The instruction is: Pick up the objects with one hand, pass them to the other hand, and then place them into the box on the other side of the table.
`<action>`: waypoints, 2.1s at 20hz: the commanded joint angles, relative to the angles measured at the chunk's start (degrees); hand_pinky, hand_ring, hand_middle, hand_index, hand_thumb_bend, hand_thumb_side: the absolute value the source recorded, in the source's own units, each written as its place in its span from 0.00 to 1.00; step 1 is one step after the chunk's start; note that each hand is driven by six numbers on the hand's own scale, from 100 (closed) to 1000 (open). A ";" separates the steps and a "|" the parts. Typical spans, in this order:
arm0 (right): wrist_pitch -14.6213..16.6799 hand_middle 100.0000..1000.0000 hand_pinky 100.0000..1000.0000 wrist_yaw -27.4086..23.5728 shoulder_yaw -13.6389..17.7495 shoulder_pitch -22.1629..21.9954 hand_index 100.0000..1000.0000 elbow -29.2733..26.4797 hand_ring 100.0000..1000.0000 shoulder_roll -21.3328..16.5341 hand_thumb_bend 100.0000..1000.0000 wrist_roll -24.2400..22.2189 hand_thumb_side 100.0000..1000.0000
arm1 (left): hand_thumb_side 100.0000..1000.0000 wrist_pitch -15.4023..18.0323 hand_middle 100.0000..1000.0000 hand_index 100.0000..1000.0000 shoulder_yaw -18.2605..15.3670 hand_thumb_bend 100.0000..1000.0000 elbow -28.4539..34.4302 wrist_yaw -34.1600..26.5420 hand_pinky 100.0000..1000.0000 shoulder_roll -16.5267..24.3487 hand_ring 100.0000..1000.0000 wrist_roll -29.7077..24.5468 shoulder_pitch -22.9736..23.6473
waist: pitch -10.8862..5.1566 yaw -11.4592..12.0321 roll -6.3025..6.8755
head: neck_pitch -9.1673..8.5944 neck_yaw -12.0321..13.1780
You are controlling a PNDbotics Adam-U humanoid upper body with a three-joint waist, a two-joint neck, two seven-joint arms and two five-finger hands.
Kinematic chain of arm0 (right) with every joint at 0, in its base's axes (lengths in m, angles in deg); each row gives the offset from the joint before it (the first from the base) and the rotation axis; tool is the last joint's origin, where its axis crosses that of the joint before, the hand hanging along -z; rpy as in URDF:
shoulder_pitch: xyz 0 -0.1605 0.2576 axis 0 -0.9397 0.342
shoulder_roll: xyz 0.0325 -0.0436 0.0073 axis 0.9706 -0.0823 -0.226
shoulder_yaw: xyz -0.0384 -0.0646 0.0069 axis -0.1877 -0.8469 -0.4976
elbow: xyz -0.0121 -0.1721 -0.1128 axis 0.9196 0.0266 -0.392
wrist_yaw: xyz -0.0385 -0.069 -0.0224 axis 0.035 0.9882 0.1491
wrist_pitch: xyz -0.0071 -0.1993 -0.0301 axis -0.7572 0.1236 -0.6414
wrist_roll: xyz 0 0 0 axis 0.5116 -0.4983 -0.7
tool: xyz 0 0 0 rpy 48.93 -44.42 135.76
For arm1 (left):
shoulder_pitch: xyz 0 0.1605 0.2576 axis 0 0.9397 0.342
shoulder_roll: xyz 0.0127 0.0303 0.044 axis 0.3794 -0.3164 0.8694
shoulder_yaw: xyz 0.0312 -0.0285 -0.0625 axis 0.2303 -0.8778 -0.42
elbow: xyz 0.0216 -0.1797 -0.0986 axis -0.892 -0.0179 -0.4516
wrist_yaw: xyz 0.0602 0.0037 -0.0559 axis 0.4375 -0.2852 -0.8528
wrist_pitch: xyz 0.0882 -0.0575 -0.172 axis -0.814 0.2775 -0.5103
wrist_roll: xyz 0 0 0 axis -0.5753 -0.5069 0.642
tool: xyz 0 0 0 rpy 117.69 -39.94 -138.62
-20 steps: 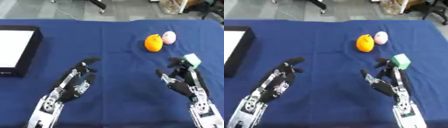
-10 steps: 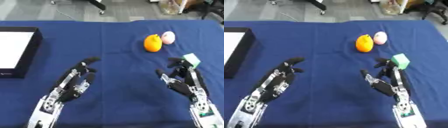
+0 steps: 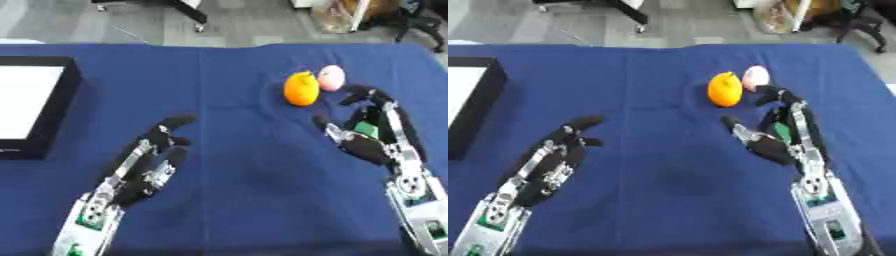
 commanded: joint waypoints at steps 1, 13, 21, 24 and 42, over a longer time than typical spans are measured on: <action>-1.69 0.61 0.46 1.91 1.45 2.51 0.79 1.71 0.32 -4.31 0.59 -0.97 0.22 | 0.70 0.06 0.88 0.94 0.16 0.08 0.82 -0.30 0.79 0.21 1.00 -0.32 -0.18 | -0.98 0.06 -0.06 | -0.11 -1.98; -4.86 0.77 0.60 0.63 2.54 11.17 0.88 15.51 0.51 -14.57 0.66 -9.88 0.13 | 0.71 0.01 0.88 0.94 0.44 0.08 0.76 -0.41 0.79 0.49 1.00 -0.68 0.09 | -1.48 0.41 -0.25 | -0.11 -4.65; -5.74 0.75 0.61 -0.39 3.32 15.88 0.88 28.26 0.51 -17.21 0.65 -12.14 0.11 | 0.71 -0.08 0.88 0.94 0.44 0.07 0.79 -0.41 0.79 0.61 1.00 -0.65 0.14 | -1.65 0.80 -0.26 | -0.11 -4.42; -5.86 0.74 0.60 -0.38 3.62 17.06 0.88 31.57 0.50 -17.37 0.64 -12.28 0.11 | 0.72 -0.09 0.88 0.94 0.46 0.07 0.77 -0.40 0.79 0.61 1.00 -0.65 0.15 | -1.65 0.89 -0.28 | -0.11 -4.38; -4.97 0.68 0.60 1.47 3.79 18.52 0.86 41.35 0.46 -16.34 0.63 -13.35 0.10 | 0.72 -0.12 0.88 0.94 0.37 0.07 0.77 -0.27 0.79 0.62 1.00 -0.51 0.15 | -1.65 0.98 -0.23 | -0.11 -4.24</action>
